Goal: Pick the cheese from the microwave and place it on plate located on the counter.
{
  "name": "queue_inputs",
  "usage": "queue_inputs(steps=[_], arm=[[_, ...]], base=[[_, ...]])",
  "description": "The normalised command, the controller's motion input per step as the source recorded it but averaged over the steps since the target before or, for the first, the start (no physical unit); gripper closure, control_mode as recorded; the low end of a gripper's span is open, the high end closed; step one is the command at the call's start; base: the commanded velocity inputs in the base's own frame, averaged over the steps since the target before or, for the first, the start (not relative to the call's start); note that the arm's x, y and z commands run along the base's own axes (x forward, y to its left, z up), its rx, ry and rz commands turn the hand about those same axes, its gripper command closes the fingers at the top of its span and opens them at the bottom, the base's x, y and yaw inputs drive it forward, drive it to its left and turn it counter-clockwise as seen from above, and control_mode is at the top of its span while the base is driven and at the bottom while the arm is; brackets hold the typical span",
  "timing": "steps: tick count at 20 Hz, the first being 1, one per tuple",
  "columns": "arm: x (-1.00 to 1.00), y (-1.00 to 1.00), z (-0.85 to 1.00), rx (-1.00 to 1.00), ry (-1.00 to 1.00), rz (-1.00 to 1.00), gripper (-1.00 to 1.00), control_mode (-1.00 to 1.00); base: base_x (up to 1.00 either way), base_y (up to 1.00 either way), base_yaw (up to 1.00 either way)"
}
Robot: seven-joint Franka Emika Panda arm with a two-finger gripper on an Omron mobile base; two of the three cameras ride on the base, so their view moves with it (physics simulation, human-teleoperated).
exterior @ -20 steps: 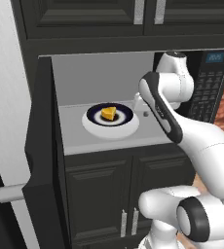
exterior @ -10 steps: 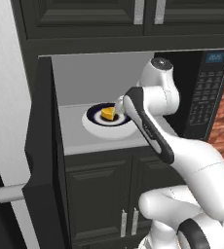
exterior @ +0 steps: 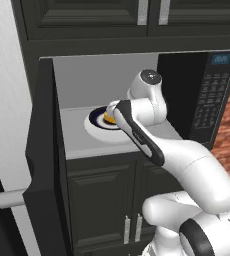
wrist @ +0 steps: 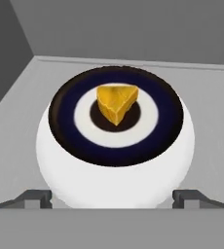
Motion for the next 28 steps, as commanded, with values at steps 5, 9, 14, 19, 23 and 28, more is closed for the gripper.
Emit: queue_inputs(steps=[5,9,14,19,23,28], arm=[[0.57,0.16,-0.16,0.00,0.00,0.00,-1.00,-1.00],[0.28,0.00,-0.58,0.00,-0.01,0.00,-1.00,-1.00],[0.25,0.00,-0.27,0.00,-0.04,-0.02,-1.00,-1.00],[0.43,0.00,-0.04,0.00,0.00,-0.01,-1.00,-1.00],[0.41,0.00,0.00,0.00,0.00,0.00,-1.00,-1.00],[0.21,0.00,-0.06,0.00,0.00,0.00,-1.00,-1.00]], base=[[0.00,0.00,0.00],[0.00,0.00,0.00],[0.00,0.00,0.00],[0.00,0.00,0.00],[0.00,0.00,0.00],[0.00,0.00,0.00]])
